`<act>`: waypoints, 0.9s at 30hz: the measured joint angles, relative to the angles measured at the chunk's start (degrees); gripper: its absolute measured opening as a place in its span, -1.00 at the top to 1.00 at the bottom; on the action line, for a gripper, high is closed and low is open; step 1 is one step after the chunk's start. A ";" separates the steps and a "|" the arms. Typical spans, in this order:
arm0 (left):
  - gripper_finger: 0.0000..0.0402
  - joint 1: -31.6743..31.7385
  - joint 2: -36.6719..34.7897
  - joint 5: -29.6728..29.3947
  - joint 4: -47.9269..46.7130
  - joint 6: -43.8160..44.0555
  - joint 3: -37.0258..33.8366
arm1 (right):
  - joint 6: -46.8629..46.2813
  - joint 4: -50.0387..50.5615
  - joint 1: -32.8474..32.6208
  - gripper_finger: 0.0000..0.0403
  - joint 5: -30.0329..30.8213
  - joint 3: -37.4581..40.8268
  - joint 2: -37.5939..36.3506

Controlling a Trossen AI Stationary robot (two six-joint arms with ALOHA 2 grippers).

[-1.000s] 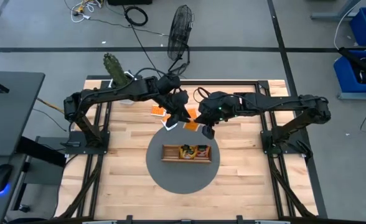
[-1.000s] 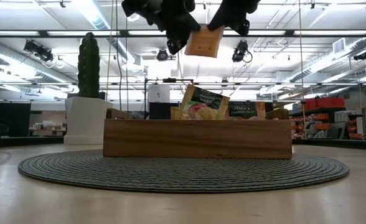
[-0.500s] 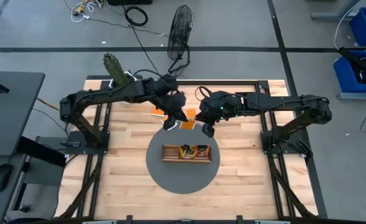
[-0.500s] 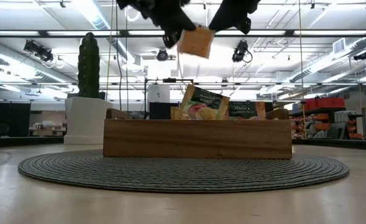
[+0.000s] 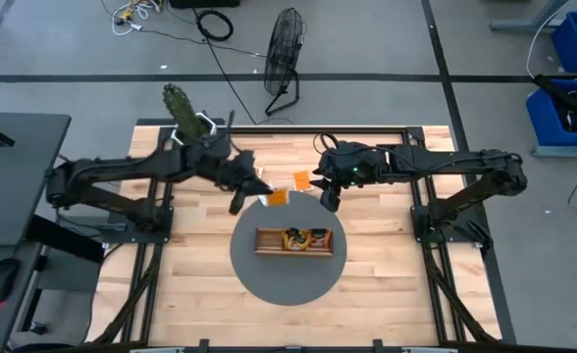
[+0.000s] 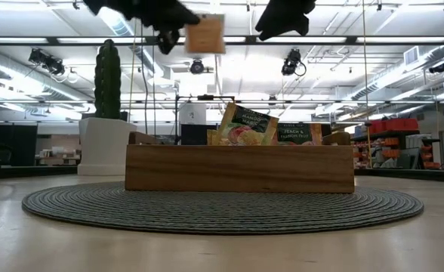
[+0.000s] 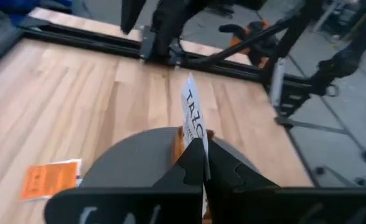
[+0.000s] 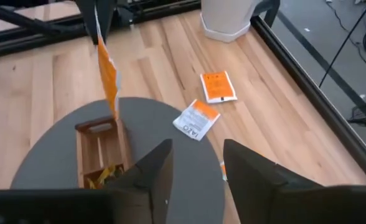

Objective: Pick & Place Tea
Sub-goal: Put the white orange tea bag into the left section of the wooden organizer

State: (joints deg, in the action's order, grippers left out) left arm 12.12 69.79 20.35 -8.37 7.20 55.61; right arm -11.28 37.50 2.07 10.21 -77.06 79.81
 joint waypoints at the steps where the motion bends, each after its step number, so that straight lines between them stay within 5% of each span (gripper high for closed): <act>1: 1.00 -0.70 -1.22 -1.65 1.19 -0.09 -2.00 | 0.24 0.07 0.04 0.25 0.03 0.00 -0.04; 27: 1.00 -12.81 -1.35 -11.35 19.88 -7.82 -25.70 | -2.75 3.01 5.07 0.30 2.90 0.04 -0.20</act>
State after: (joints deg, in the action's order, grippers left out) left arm -0.69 68.45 9.00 11.51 -0.62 29.91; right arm -14.03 40.51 7.13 13.10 -77.01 79.61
